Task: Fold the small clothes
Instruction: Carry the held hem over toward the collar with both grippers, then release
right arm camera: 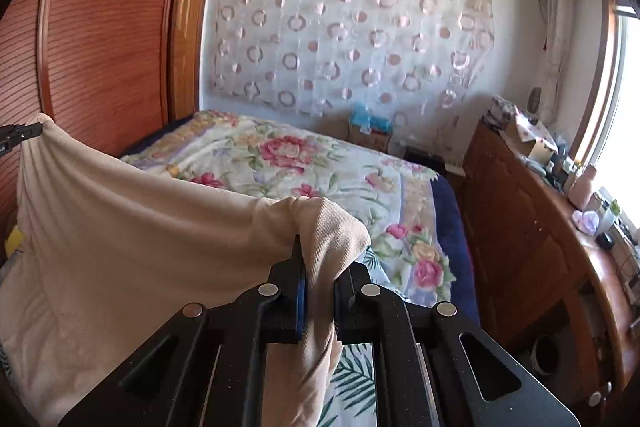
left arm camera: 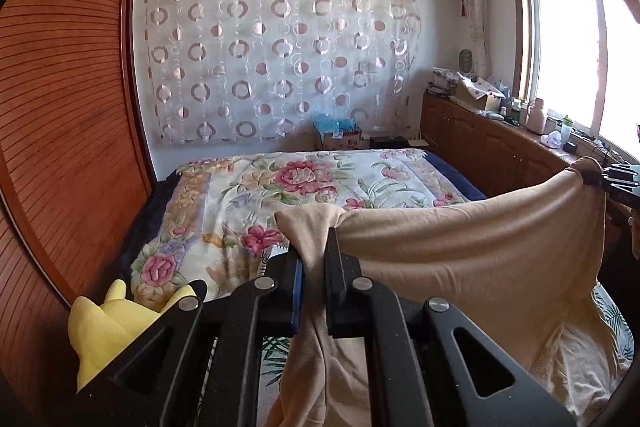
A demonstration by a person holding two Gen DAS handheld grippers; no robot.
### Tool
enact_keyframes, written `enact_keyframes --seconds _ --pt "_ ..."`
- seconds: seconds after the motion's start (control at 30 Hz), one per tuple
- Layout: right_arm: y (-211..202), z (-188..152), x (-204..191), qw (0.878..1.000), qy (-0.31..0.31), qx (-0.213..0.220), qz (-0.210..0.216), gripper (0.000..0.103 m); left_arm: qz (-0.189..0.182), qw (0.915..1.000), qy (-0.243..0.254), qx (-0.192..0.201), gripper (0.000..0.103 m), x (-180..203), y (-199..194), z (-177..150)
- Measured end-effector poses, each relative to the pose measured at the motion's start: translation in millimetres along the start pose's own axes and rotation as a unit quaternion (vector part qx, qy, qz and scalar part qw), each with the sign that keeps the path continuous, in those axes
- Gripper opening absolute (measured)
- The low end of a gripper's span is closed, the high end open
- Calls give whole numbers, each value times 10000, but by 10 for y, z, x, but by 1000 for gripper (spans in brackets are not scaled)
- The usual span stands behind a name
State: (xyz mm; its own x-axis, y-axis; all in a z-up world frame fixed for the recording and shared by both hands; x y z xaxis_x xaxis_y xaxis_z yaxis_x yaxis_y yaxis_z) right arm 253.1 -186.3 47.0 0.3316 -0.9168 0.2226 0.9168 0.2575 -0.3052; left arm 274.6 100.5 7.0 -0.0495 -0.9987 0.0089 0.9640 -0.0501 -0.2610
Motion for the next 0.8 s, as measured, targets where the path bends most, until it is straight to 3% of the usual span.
enact_keyframes --seconds 0.13,0.5,0.6,0.7,0.8 --pt "304 182 69 9997 83 -224 -18 10 0 9998 -7 -214 9 -9 226 -134" --pt "849 55 175 9972 331 -661 117 10 42 9973 -38 -738 9 -64 859 -419" --pt "852 20 193 9964 466 -687 172 11 47 9968 24 -802 19 -64 891 -430" --pt "762 -32 200 9961 504 -704 154 24 62 9970 63 -771 46 -86 817 -415" --pt "640 -75 208 9956 584 -688 235 34 -96 9958 -66 -908 55 -120 678 -429"
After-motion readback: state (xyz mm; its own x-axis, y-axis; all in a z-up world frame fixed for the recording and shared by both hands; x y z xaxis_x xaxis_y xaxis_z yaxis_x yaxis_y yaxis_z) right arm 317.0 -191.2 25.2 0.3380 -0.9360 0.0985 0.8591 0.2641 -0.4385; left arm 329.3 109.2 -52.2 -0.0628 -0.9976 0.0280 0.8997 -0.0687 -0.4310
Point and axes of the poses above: each gripper's, at about its wrist camera, not at the fingertips, and y roughly the way its jaws point, x to its right, z to its top, the point moved 2 cm from there along y, roughly the way its jaws point, and after that the axes turned 13 degrees about x, right-handed, at the moved point
